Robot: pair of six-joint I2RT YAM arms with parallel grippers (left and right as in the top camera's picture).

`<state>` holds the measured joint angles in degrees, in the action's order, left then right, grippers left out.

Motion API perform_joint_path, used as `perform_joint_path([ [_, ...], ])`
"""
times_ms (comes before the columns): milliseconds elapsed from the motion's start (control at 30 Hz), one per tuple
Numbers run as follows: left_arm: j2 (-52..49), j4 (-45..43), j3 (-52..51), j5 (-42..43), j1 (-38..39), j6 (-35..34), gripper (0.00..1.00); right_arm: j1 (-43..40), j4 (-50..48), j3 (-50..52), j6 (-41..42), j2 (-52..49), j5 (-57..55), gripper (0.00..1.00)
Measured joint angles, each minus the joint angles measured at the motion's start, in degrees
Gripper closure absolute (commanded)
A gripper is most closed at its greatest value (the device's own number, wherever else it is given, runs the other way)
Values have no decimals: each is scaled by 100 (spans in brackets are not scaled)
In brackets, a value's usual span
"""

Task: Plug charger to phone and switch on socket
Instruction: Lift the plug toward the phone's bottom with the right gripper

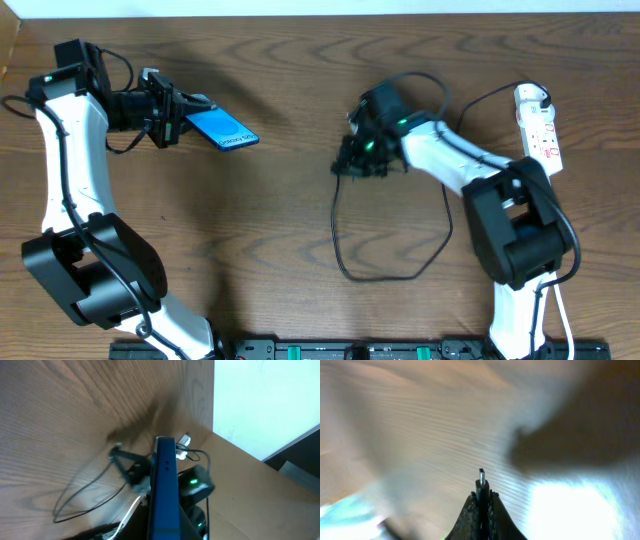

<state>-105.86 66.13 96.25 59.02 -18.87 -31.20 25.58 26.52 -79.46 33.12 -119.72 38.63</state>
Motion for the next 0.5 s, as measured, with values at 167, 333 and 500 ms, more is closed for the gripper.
perform_joint_path([
  [167,0,-420,0,26,227,0,92,-396,-1045,2,-151,0,1397,99],
  [333,0,-1517,-2,435,448,0,93,-483,-2140,7,175,0,2435,99],
  [500,0,-2966,0,1062,625,-254,92,-476,-3528,7,841,0,3296,99],
])
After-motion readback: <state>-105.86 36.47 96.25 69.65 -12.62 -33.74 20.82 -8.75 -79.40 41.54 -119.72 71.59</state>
